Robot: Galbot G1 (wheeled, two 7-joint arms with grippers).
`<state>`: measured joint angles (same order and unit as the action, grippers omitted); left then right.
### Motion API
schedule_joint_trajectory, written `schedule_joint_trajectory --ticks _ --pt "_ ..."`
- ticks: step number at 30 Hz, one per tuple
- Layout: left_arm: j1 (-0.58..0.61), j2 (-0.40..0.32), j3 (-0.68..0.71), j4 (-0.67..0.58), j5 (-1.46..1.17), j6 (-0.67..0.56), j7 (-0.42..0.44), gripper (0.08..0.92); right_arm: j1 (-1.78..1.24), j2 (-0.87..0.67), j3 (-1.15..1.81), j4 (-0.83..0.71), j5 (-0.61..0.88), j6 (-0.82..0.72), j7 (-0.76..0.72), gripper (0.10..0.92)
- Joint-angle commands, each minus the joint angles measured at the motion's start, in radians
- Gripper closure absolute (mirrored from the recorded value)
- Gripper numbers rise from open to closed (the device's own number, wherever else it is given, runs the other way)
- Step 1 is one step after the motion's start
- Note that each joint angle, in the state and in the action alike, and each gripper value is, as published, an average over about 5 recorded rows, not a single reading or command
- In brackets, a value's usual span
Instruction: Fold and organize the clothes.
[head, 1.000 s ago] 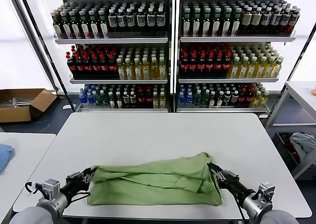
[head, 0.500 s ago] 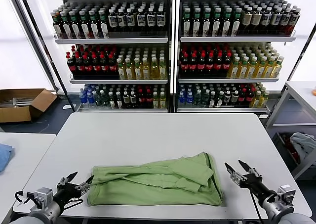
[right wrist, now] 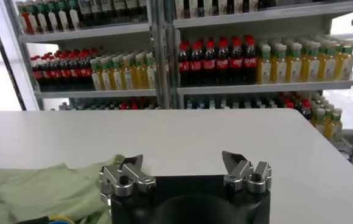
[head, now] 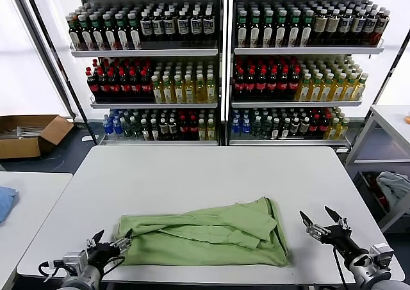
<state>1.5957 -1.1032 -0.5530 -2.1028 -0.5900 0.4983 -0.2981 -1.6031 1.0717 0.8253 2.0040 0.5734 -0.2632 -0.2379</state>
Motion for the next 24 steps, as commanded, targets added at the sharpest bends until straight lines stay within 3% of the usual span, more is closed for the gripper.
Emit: schedule_joint_trajectory --ticks 1,16,24 --pt "-0.024 -0.110 0.114 0.018 0.067 0.018 -0.100 0.189 -0.006 0.001 0.013 -0.002 0.004 0.013 0.004 0.203" --pt "-0.002 -0.129 0.142 0.034 0.147 -0.018 -0.091 0.588 0.013 0.001 0.008 -0.001 0.038 0.005 0.017 0.203" --pt "-0.011 -0.049 0.048 0.049 0.188 -0.107 -0.024 0.822 0.024 -0.003 0.000 0.003 0.042 0.003 0.018 0.203"
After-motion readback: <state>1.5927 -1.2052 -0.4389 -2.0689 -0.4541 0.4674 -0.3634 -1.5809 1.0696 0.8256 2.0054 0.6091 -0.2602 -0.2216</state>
